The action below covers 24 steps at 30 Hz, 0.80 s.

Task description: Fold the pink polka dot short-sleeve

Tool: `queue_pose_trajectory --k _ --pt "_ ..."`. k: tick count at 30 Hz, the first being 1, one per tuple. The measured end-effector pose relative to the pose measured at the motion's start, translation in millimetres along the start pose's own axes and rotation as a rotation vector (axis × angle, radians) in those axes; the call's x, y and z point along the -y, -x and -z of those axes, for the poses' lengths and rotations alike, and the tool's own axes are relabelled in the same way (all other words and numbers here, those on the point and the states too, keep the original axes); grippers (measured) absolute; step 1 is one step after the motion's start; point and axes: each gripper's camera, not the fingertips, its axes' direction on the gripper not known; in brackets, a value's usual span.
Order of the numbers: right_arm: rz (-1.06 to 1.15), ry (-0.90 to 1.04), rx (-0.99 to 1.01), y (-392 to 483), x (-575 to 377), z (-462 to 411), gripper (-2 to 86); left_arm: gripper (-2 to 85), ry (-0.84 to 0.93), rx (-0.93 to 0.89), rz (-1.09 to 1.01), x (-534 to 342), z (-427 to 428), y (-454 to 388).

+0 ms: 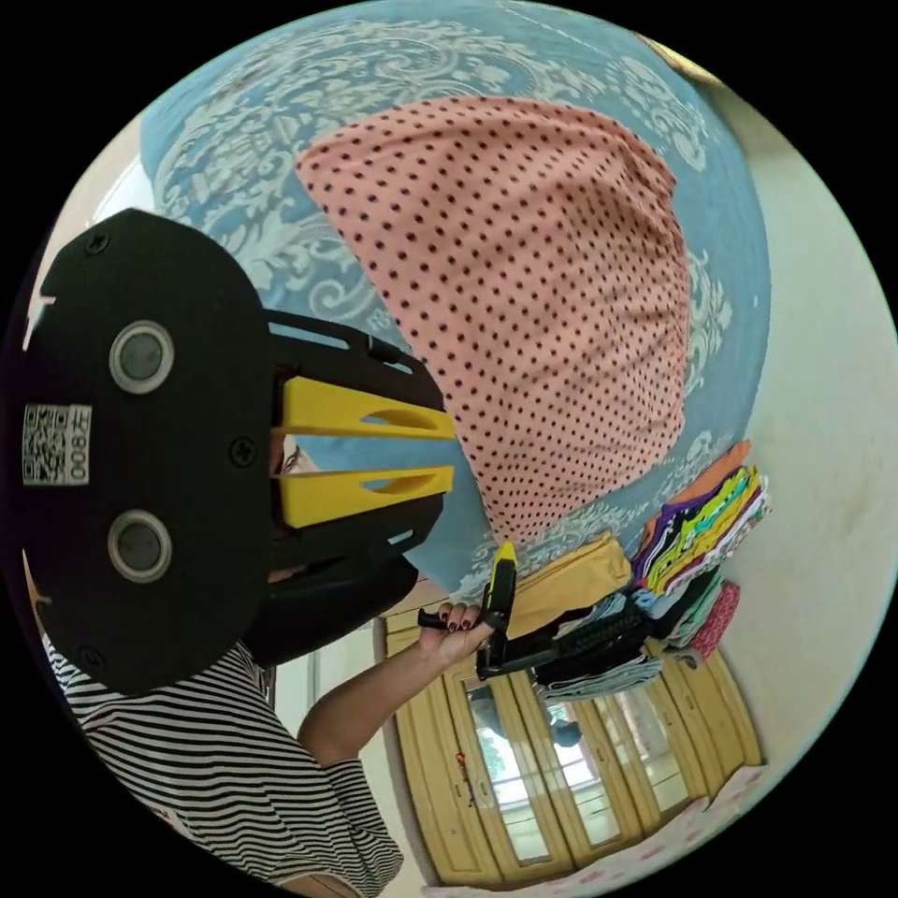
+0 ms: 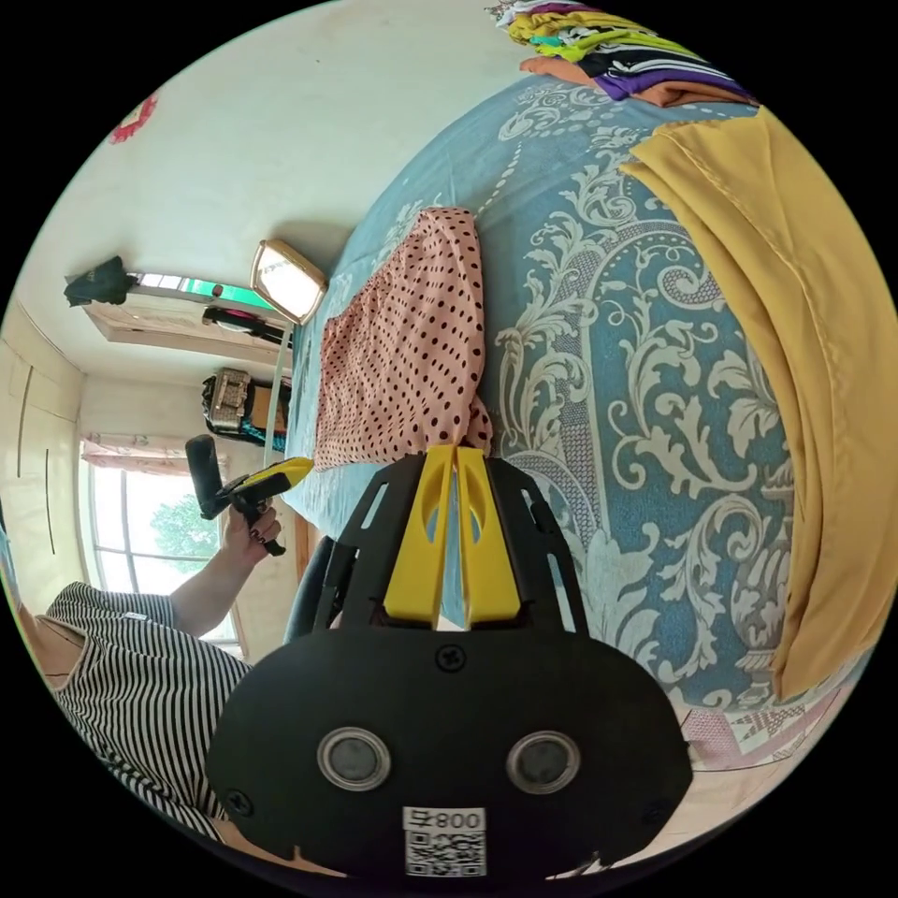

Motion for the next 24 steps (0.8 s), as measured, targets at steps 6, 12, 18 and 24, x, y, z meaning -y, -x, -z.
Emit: queue_pose_trajectory --k 6,12,18,24 --pt "0.036 -0.049 0.104 13 5 17 0.4 8.8 0.069 0.122 -0.33 82 -55 -135" --pt "0.102 -0.024 0.146 35 18 11 0.5 7.8 0.148 0.342 -0.486 127 -109 -222" --pt "0.139 -0.1 0.064 42 27 24 1.8 1.8 0.088 0.384 -0.375 143 -101 -235" --pt "0.001 -0.145 0.152 -1 74 20 6.7 1.1 0.017 0.275 -0.236 150 -81 -226"
